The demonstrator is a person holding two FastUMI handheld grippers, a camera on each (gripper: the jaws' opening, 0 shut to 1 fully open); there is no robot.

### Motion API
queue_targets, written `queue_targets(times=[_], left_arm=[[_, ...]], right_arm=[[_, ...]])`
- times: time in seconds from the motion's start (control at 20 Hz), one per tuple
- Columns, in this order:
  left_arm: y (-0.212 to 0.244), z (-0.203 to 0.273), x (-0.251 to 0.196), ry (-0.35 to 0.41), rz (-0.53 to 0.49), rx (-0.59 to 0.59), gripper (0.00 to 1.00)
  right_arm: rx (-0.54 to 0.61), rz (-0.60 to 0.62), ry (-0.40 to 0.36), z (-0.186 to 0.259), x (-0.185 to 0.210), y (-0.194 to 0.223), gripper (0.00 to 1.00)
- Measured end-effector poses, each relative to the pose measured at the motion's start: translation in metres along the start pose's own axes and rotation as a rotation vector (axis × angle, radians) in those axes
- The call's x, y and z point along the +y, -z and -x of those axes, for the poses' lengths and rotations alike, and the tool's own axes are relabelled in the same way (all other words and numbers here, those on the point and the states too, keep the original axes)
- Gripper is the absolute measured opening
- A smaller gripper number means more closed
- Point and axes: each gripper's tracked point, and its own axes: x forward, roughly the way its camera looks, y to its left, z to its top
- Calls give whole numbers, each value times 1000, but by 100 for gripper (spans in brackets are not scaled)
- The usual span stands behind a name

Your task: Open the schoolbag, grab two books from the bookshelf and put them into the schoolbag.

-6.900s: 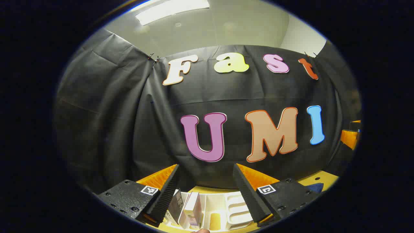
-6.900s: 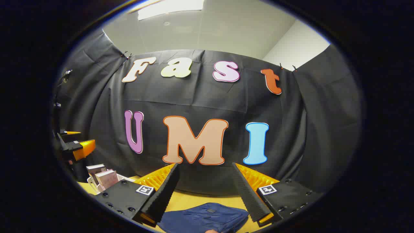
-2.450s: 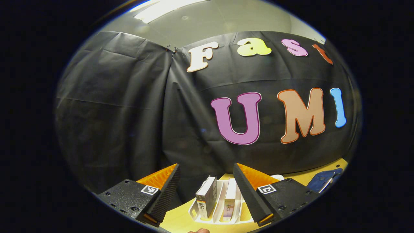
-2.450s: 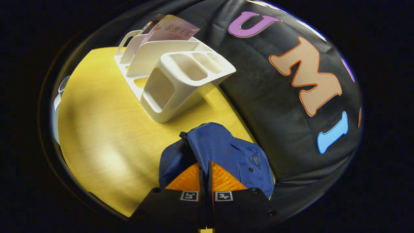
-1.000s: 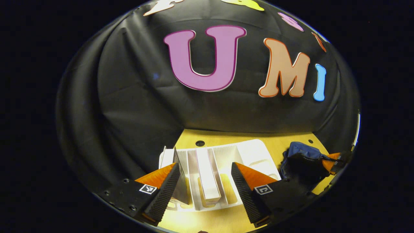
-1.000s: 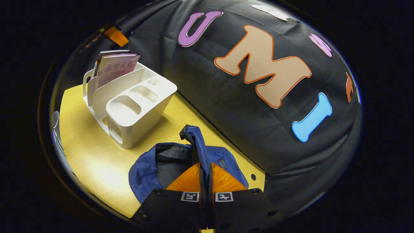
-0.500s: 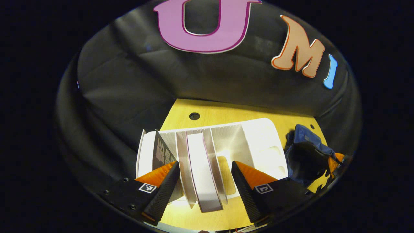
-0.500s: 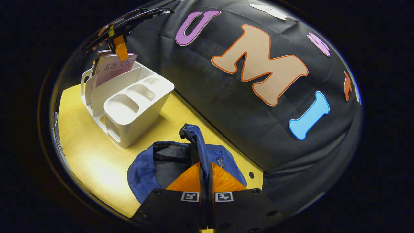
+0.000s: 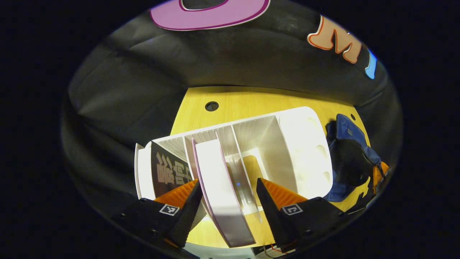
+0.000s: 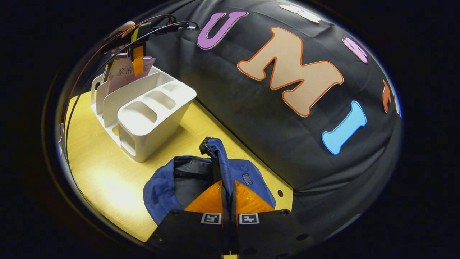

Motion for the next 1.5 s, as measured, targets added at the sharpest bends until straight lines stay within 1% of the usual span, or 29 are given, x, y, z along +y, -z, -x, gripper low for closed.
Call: queue_targets(times=[0.05,0.1,0.15,0.2,0.3,0.35,0.4,0.55,0.6,0.75,0.95,1.25,1.35,1.5], left_arm=[[2,-1,2,-7,-1,12,84],[3,-3,4,-14,-6,21,75],[3,-4,4,-15,-4,28,70],[5,-6,3,-11,0,40,62],[14,-10,4,-13,11,76,56],[17,-9,5,-14,13,91,52],[19,-11,4,-13,17,98,45],[22,-9,9,-28,47,101,40],[22,-7,8,-27,61,95,38],[23,5,4,-10,77,68,36],[18,35,6,-28,56,-2,35],[12,91,-3,-5,83,-85,35],[12,107,-2,-17,80,-111,35],[9,132,-1,-45,58,-185,34]], right_arm=[[0,0,-1,0,1,0,4],[-1,0,-2,0,1,1,4],[0,-2,-4,0,1,1,4],[0,-2,-6,1,2,1,4],[-2,-2,-7,1,2,1,4],[-2,-5,-9,1,2,0,4],[-2,-6,-11,1,2,1,4],[-3,-4,-18,-1,4,1,3],[-3,-4,-19,0,4,1,4],[-6,0,-28,-2,5,1,4],[-11,5,-38,-1,7,0,4],[-22,3,-51,1,8,1,4],[-27,5,-56,3,8,2,4],[-33,6,-63,6,8,3,4]])
